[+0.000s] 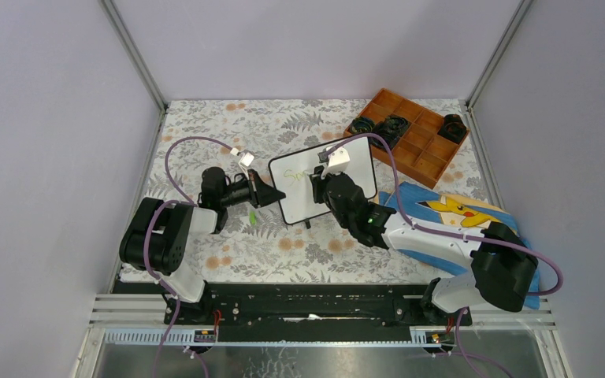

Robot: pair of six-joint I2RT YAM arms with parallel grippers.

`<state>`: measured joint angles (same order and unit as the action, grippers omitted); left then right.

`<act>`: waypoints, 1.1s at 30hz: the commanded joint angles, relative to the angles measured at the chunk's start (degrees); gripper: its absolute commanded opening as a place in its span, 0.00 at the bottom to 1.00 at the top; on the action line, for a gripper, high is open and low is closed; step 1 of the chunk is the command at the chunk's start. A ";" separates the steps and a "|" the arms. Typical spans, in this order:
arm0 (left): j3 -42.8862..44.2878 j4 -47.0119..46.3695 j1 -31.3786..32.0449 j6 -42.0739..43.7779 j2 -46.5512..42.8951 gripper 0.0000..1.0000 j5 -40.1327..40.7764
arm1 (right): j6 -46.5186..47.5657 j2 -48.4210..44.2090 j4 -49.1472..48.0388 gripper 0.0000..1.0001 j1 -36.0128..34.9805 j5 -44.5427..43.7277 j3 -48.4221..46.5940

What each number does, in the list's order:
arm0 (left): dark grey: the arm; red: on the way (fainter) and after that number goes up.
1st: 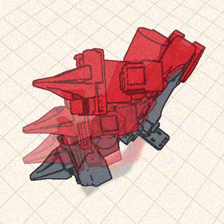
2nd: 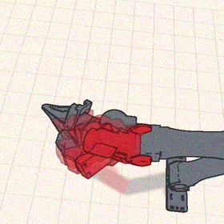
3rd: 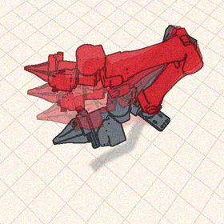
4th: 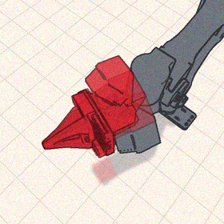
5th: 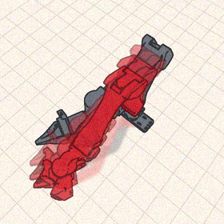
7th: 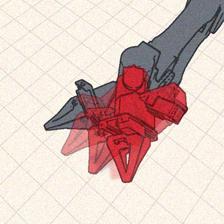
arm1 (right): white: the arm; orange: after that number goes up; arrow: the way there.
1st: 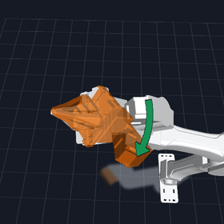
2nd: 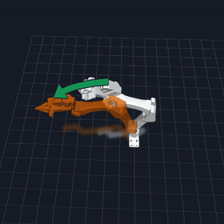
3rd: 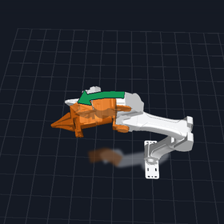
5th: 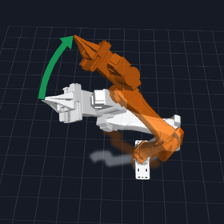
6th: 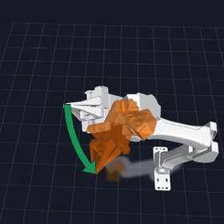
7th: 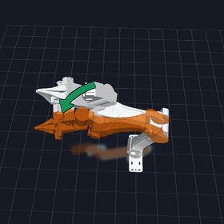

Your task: Write a sentence on the whiteboard

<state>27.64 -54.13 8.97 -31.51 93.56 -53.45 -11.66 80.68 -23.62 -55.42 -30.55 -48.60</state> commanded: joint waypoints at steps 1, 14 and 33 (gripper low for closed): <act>0.22 3.94 0.25 1.57 0.14 0.00 1.75 | 0.36 -0.69 0.18 0.00 1.28 -2.50 -0.88; 0.31 4.18 0.23 1.73 0.05 0.00 1.86 | -0.42 -2.19 1.03 0.00 1.28 -2.15 1.72; 0.39 4.29 0.32 1.71 0.35 0.00 1.89 | -1.81 -4.54 1.72 0.00 1.34 -0.38 3.46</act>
<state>27.66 -53.74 8.97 -31.33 93.56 -53.49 -13.02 78.32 -22.20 -55.05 -30.35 -45.08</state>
